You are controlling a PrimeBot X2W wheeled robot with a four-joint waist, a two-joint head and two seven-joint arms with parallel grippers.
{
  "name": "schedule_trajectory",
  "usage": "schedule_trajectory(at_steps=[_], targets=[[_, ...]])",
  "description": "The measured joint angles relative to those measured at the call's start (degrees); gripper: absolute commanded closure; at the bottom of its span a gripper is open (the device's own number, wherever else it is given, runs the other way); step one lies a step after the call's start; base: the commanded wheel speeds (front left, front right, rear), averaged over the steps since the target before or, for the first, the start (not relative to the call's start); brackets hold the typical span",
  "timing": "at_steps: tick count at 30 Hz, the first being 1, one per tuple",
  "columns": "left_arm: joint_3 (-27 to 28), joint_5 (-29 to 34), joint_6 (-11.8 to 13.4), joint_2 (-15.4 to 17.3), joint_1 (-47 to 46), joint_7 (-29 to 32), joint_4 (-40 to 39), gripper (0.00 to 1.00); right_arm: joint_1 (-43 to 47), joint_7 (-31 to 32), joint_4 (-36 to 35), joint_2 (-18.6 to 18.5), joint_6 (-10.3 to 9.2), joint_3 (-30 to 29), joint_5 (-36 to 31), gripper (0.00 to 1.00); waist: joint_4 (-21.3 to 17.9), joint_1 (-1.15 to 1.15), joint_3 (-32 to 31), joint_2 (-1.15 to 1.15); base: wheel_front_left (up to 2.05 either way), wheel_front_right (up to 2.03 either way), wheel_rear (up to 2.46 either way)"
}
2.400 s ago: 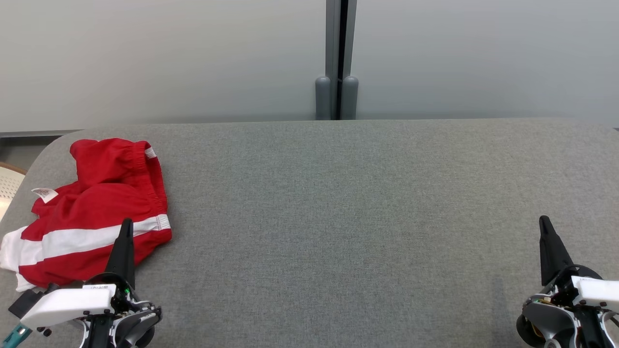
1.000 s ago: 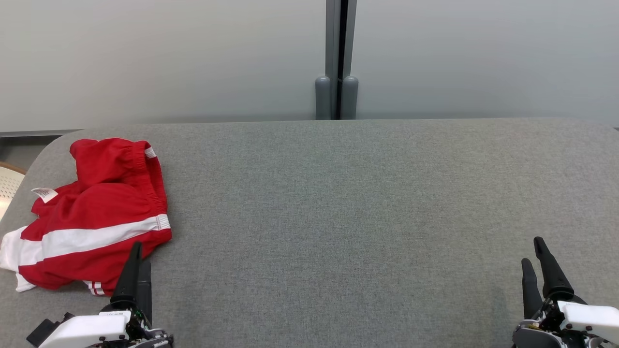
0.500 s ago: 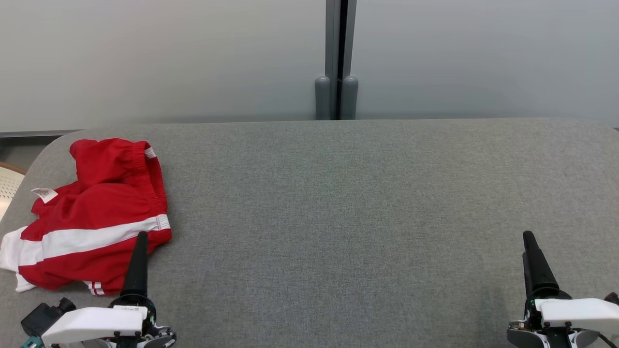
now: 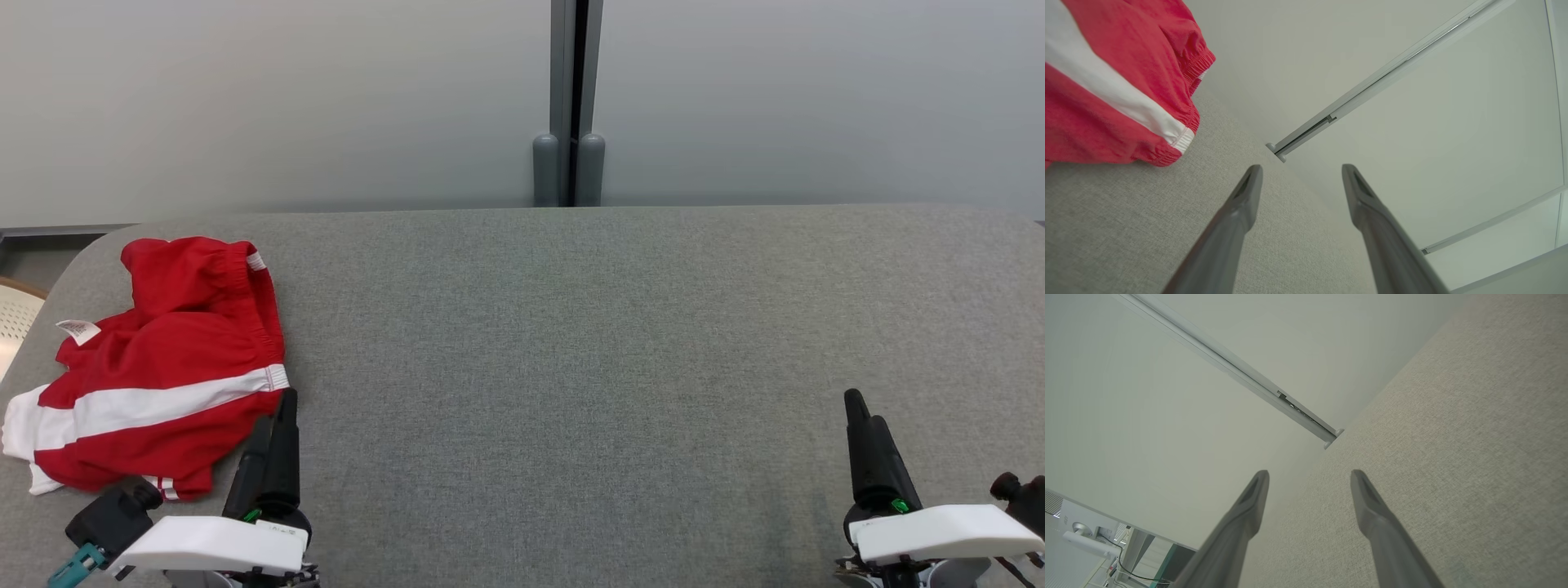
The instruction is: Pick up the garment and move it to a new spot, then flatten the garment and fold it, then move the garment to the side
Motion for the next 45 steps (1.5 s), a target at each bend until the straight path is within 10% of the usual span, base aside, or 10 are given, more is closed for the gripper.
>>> schedule_trajectory(at_steps=[45], targets=[[-13.6,35.3,14.4,5.1,0.8,-7.8,-6.9,0.0,0.9,-7.7,-2.2,-0.3,0.01,5.2,-31.8,0.0,0.0,0.0,-0.1,0.0,0.0,0.0,0.0]])
